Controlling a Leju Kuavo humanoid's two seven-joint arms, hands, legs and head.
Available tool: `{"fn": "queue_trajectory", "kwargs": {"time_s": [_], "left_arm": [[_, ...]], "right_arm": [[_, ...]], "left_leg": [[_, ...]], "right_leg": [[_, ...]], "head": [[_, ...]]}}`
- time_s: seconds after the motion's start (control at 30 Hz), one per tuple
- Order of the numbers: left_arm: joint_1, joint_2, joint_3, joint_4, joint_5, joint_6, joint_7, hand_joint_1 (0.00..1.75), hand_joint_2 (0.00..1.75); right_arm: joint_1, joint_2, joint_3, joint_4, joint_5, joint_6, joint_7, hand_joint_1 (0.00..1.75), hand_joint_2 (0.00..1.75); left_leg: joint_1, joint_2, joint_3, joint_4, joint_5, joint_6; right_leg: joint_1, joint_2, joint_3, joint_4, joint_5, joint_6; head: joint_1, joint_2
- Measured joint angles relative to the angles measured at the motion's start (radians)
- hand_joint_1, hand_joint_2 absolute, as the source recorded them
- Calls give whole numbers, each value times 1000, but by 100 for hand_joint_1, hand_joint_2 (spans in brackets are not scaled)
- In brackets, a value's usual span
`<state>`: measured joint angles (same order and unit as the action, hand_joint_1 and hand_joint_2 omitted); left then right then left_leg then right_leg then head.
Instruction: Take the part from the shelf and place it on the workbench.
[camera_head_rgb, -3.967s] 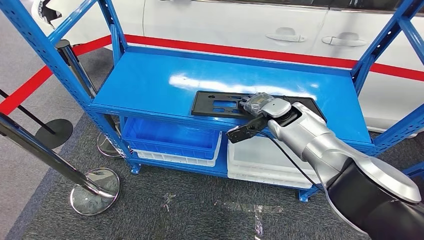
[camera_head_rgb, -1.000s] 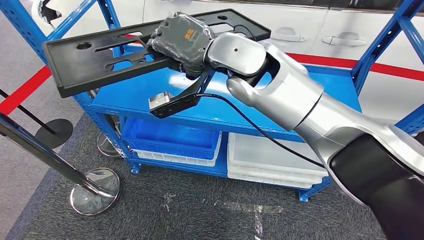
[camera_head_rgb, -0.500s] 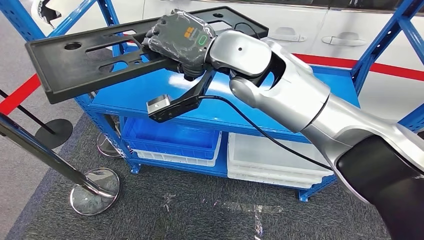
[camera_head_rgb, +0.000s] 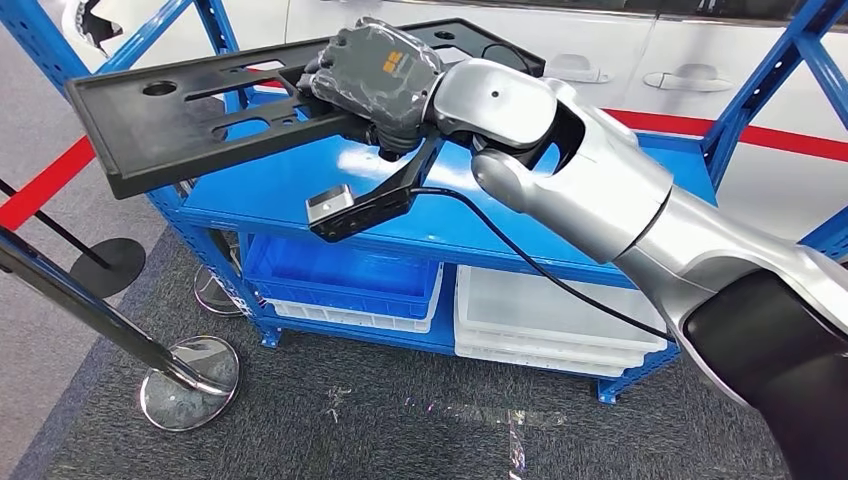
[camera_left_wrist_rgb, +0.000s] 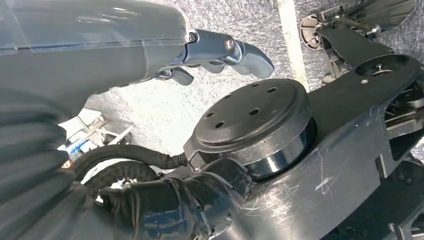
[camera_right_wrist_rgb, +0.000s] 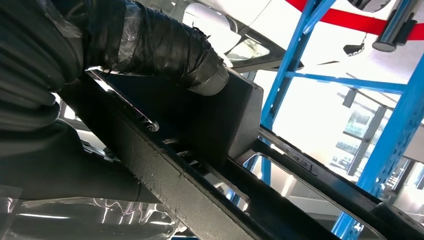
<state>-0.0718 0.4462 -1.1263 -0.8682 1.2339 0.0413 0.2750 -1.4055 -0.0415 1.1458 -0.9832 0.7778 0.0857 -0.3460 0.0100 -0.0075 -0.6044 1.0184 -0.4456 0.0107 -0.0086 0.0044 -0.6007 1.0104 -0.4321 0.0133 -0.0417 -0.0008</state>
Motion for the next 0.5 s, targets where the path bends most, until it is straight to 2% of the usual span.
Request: {"fn": "queue_trajectory", "kwargs": {"time_s": [0.5], "left_arm": [[0,0,-9,-9,-10,2,0,0,175]], "right_arm": [[0,-8,-22,1,-8,-30,-2,175,175]], "left_leg": [[-1,0,0,2,-1,1]], "right_leg": [[-1,0,0,-1,0,1]], "head": [[0,0]]}}
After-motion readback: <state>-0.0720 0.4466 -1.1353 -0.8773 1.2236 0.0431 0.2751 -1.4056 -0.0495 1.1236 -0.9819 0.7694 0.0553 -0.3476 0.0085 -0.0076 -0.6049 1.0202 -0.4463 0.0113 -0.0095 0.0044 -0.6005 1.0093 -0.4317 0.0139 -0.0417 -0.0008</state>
